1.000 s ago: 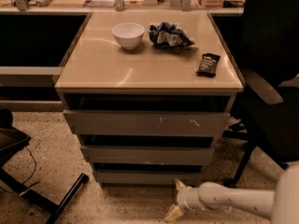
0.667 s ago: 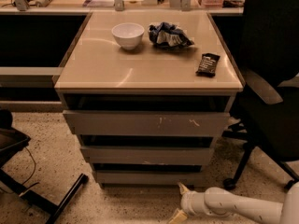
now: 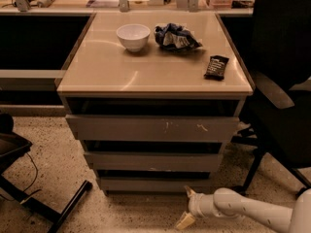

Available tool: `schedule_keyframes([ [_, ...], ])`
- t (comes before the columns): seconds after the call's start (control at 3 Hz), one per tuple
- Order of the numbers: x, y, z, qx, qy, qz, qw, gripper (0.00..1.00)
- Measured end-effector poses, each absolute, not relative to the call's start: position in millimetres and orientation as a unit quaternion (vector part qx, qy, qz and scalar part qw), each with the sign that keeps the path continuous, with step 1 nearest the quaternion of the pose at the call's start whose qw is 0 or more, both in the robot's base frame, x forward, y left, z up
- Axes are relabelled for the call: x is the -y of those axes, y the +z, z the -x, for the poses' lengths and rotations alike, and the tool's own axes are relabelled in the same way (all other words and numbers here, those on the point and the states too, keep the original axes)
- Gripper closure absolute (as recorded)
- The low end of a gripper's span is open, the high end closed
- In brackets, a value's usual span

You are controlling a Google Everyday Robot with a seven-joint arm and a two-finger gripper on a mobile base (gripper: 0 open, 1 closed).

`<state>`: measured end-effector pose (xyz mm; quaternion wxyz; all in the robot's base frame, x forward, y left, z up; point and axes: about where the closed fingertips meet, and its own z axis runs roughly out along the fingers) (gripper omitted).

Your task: Open bottom drawer

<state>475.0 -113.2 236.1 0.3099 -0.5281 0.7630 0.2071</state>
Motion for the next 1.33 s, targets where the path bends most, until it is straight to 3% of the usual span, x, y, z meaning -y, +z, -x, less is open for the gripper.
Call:
schedule_keyframes([
  [0.67, 126.9, 265.0, -542.4, -0.722, 0.219, 0.542, 0.37, 0.0],
  [1.0, 123.5, 263.6, -540.0, -0.722, 0.216, 0.544, 0.37, 0.0],
  [1.33, 108.3, 247.0, -528.0, -0.723, 0.187, 0.582, 0.323, 0.0],
])
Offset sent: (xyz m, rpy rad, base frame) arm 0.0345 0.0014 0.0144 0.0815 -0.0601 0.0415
